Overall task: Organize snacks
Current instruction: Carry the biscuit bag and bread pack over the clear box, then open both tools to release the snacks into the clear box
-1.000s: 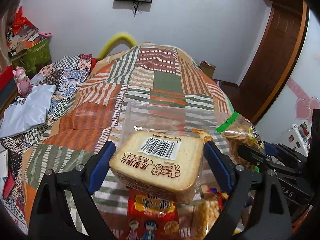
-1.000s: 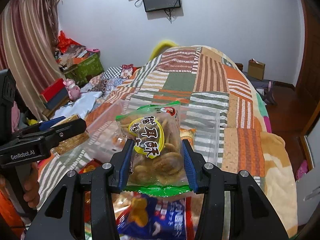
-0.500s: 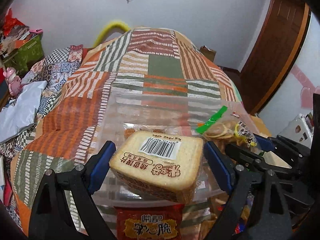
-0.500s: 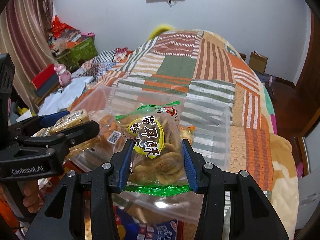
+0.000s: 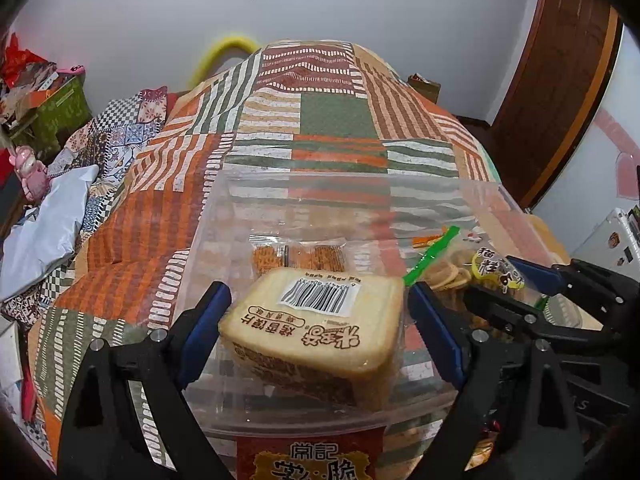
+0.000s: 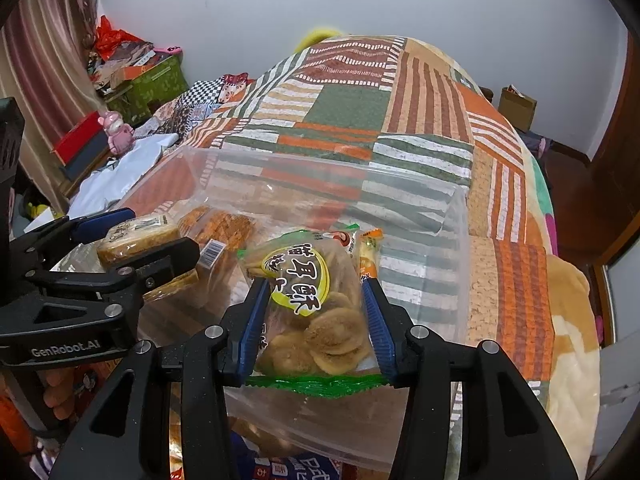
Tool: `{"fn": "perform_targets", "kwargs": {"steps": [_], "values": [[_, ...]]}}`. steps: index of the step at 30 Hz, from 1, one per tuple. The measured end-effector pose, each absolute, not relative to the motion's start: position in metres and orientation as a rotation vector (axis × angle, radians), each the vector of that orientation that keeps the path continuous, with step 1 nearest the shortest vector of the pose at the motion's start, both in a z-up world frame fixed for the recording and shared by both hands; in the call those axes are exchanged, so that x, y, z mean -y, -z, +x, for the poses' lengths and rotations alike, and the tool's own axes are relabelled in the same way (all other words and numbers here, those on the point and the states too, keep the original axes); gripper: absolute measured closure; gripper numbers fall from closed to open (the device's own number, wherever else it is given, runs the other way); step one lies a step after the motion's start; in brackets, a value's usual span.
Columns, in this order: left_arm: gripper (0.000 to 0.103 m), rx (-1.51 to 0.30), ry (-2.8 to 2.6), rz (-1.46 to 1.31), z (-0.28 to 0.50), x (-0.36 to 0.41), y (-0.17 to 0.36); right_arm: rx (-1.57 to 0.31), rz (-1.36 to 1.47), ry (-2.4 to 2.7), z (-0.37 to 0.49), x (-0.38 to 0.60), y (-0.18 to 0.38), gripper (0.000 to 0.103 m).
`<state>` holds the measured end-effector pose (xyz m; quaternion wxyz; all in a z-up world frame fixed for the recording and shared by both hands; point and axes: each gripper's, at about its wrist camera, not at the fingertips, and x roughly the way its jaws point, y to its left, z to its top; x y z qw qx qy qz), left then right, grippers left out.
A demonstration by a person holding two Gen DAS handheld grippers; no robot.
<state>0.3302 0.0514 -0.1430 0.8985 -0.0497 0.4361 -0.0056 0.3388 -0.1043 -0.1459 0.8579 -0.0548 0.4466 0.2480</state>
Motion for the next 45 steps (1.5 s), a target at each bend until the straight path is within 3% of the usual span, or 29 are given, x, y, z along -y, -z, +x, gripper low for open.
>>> {"fn": "perform_targets", "kwargs": {"steps": [9, 24, 28, 45], "values": [[0.013, -0.889, 0.020, -0.114, 0.319, -0.052, 0.135, -0.936, -0.118, -0.542, 0.328, 0.106, 0.137, 0.053], [0.013, -0.794, 0.031, -0.084, 0.257, -0.050, 0.083, -0.828, -0.076, -0.516, 0.280, 0.137, 0.093, 0.052], [0.013, -0.788, 0.027, -0.073, 0.232, -0.052, 0.077, -0.803, -0.068, -0.497, 0.264, 0.149, 0.086, 0.045], [0.013, -0.927, 0.022, -0.127, 0.179, -0.062, 0.129, -0.910, -0.015, -0.441, 0.213, 0.187, 0.135, 0.044]]}}
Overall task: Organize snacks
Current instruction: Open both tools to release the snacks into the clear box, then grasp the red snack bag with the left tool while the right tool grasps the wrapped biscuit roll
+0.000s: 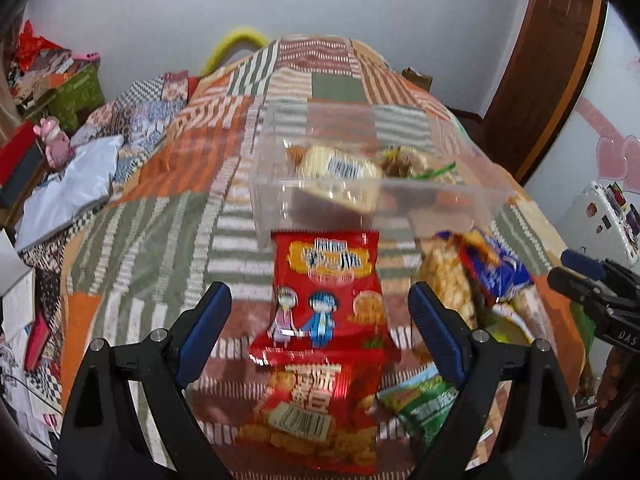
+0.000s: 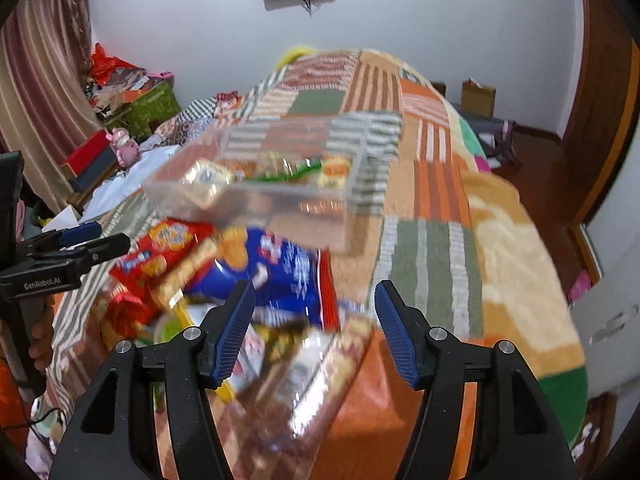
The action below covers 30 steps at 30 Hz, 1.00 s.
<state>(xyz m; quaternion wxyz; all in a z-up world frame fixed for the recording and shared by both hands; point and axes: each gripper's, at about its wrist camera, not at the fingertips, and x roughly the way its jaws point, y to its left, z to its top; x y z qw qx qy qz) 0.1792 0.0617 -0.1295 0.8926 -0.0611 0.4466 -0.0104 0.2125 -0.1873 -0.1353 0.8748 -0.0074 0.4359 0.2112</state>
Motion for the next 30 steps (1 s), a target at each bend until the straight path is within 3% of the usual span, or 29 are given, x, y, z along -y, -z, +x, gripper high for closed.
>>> {"fn": "perform_targets", "kwargs": {"steps": [14, 17, 24, 26, 30], "values": [[0.013, -1.000, 0.017, -0.115, 0.193, -0.057, 0.163, -1.009, 0.034, -0.429, 0.203, 0.203, 0.177, 0.045], [0.013, -1.018, 0.029, -0.125, 0.203, -0.055, 0.168, -1.001, 0.014, -0.408, 0.202, 0.208, 0.177, 0.057], [0.013, -1.080, 0.034, -0.176, 0.221, -0.057, 0.187, -0.980, 0.018, -0.397, 0.198, 0.213, 0.178, 0.060], [0.021, -1.077, 0.032, -0.185, 0.221, -0.058, 0.188, -0.975, 0.025, -0.390, 0.197, 0.215, 0.177, 0.060], [0.026, -1.056, 0.042, -0.176, 0.218, -0.058, 0.187, -0.969, 0.042, -0.380, 0.196, 0.219, 0.175, 0.060]]}}
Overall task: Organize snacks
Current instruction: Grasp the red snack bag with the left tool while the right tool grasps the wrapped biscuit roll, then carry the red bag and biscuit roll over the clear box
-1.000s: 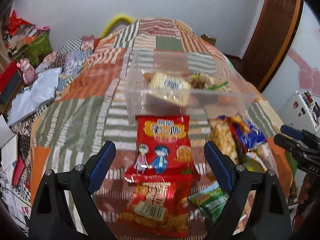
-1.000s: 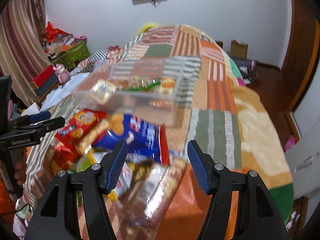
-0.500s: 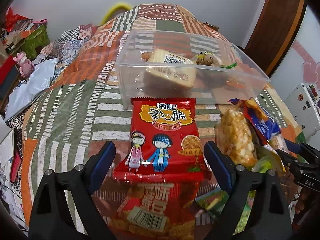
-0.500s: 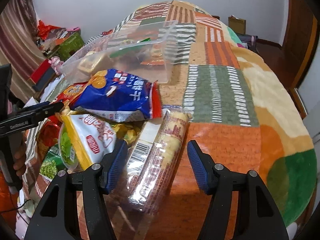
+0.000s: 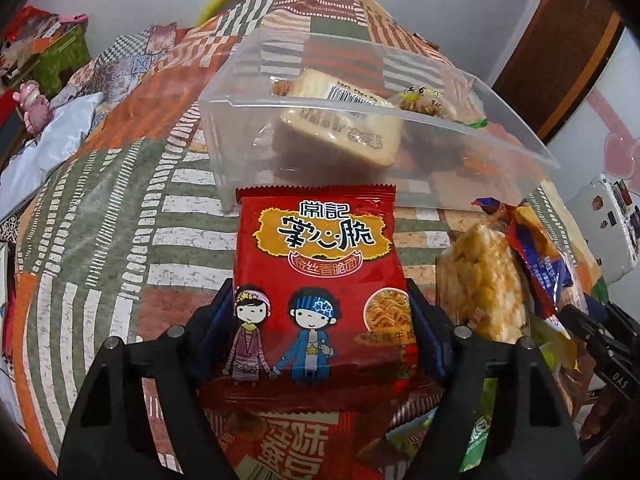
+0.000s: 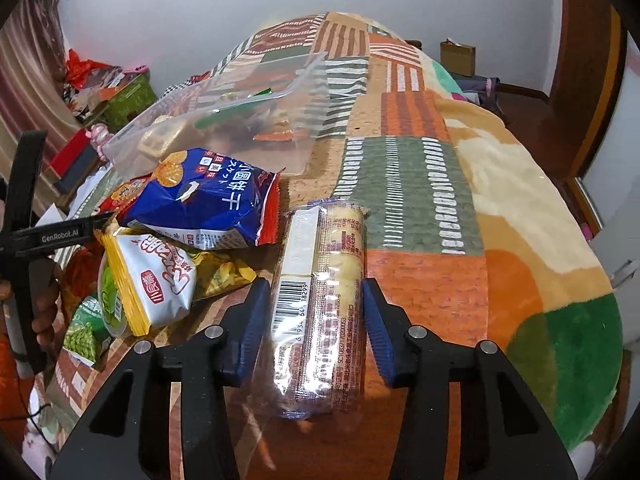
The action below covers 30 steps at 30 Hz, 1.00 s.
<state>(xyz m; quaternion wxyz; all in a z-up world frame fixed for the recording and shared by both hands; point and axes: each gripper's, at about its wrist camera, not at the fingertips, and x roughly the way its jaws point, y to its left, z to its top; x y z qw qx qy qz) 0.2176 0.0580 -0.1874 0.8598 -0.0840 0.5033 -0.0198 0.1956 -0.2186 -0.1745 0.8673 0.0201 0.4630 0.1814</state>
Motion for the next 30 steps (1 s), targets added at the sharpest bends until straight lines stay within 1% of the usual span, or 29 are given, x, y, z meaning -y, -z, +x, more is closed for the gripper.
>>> {"fn": "perform_targets", "kwargs": {"steps": [6, 9, 19, 30], "values": [[0.033, -1.014, 0.038, -0.183, 0.203, -0.059, 0.176, -0.937, 0.054, -0.371, 0.194, 0.221, 0.163, 0.060], [0.034, -0.990, 0.044, -0.199, 0.196, -0.062, 0.165, -0.912, 0.059, -0.369, 0.195, 0.223, 0.154, 0.060], [0.034, -0.885, 0.031, -0.192, 0.180, -0.063, 0.126, -0.818, 0.047, -0.411, 0.204, 0.205, 0.121, 0.060], [0.034, -0.770, 0.047, -0.170, 0.194, -0.057, 0.083, -0.747, 0.025, -0.466, 0.235, 0.175, 0.099, 0.060]]}}
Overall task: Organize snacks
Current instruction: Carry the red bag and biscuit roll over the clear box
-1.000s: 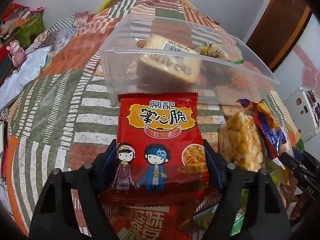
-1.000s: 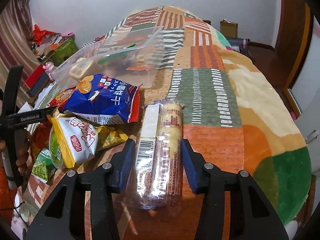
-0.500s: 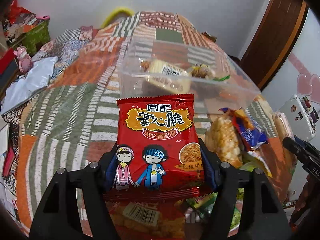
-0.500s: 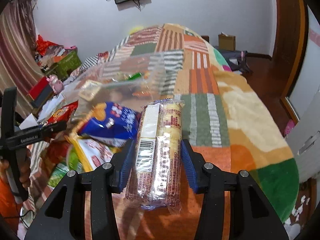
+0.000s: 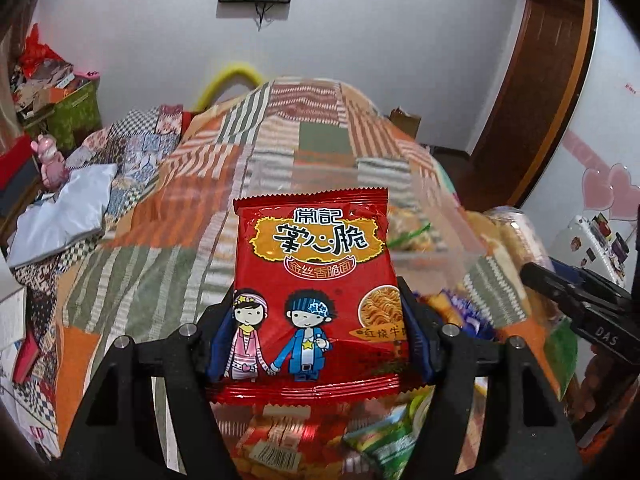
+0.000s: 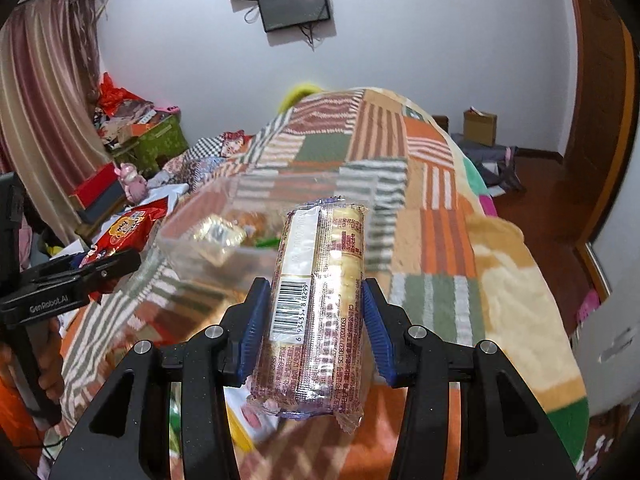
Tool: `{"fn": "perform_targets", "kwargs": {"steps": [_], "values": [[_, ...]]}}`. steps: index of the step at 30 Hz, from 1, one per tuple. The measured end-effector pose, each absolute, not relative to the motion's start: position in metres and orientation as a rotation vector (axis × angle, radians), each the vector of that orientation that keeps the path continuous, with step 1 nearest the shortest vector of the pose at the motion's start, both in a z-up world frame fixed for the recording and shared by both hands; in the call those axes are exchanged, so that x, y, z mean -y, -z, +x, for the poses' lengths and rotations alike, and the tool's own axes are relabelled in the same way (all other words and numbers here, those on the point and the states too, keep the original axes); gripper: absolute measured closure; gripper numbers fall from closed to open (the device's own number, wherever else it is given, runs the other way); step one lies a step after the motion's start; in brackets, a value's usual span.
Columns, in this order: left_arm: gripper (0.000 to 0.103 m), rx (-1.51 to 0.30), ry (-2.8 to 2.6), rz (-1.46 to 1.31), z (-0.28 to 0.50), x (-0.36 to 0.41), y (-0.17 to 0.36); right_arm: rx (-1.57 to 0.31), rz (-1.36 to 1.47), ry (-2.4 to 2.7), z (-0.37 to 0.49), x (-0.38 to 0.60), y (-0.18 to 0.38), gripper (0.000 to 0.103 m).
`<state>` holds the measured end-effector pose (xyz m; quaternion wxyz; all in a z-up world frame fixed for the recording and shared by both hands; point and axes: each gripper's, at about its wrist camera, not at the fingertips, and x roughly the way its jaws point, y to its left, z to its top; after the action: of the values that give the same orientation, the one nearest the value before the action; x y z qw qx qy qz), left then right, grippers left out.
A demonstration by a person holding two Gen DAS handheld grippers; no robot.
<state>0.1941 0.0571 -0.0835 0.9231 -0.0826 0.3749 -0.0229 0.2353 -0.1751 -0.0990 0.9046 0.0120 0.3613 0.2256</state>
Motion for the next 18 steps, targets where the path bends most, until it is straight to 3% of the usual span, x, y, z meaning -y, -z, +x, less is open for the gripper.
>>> {"fn": "perform_targets", "kwargs": {"steps": [18], "values": [[0.034, -0.779, 0.111, -0.144, 0.272, -0.022, 0.088, -0.773, 0.009, -0.469, 0.303, 0.151, 0.111, 0.060]]}}
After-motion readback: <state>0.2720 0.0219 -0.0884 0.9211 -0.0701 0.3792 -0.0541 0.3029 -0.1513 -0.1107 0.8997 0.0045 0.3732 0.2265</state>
